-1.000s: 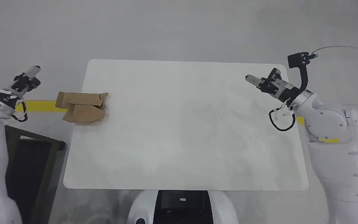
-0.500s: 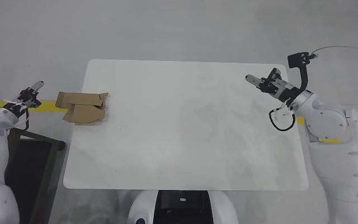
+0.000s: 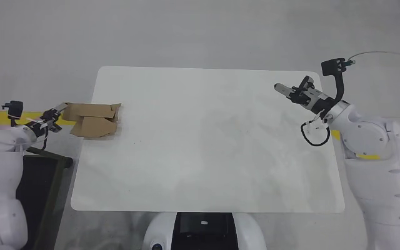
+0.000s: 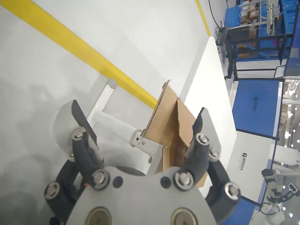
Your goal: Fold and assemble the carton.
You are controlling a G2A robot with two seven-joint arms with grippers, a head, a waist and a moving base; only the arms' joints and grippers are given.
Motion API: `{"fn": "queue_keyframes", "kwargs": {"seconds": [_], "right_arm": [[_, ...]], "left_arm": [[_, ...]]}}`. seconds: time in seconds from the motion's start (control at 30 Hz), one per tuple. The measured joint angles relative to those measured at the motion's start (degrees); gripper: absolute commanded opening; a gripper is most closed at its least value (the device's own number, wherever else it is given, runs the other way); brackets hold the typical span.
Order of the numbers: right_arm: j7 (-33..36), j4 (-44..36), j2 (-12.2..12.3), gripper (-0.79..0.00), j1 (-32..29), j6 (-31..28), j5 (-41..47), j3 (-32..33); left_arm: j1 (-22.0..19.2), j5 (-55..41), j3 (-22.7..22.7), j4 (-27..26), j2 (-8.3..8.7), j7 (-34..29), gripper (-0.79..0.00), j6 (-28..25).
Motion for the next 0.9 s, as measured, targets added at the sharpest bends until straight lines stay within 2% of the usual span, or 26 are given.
{"fn": "queue_keyframes", "kwargs": {"seconds": [0.1, 0.13, 0.33, 0.4, 0.43, 0.53, 0.6, 0.73, 0.9], "right_arm": [[0.0, 0.0, 0.0, 0.0, 0.0, 0.0, 0.0, 0.0], [0.0, 0.0, 0.0, 0.0, 0.0, 0.0, 0.0, 0.0], [0.0, 0.0, 0.0, 0.0, 0.0, 0.0, 0.0, 0.0], [0.0, 0.0, 0.0, 0.0, 0.0, 0.0, 0.0, 0.0], [0.0, 0.0, 0.0, 0.0, 0.0, 0.0, 0.0, 0.0], [0.0, 0.0, 0.0, 0.0, 0.0, 0.0, 0.0, 0.0], [0.0, 0.0, 0.0, 0.0, 0.0, 0.0, 0.0, 0.0], [0.0, 0.0, 0.0, 0.0, 0.0, 0.0, 0.0, 0.0], [0.0, 0.0, 0.0, 0.0, 0.0, 0.0, 0.0, 0.0]], "left_arm": [[-0.15, -1.17, 0.1, 0.38, -0.34, -1.34, 0.0, -0.04], [-0.15, -1.43, 0.19, 0.43, -0.44, -1.66, -0.025, -0.07], [-0.22, -3.01, 0.31, 0.49, -0.71, -3.29, -0.394, -0.65], [-0.25, -3.48, 0.29, 0.5, -0.73, -3.79, -0.422, -0.7], [-0.27, -3.82, 0.28, 0.51, -0.76, -4.09, -0.48, -0.7], [-0.28, -4.46, 0.32, 0.46, -0.83, -4.47, -0.588, -0.66], [-0.26, -4.67, 0.43, 0.4, -0.9, -4.57, -0.779, -0.56], [-0.29, -5.55, 0.49, 0.45, -1.01, -4.92, -0.785, -0.53], [-1.0, -8.36, -0.78, 0.25, -0.37, -6.27, -0.785, -1.63]]}}
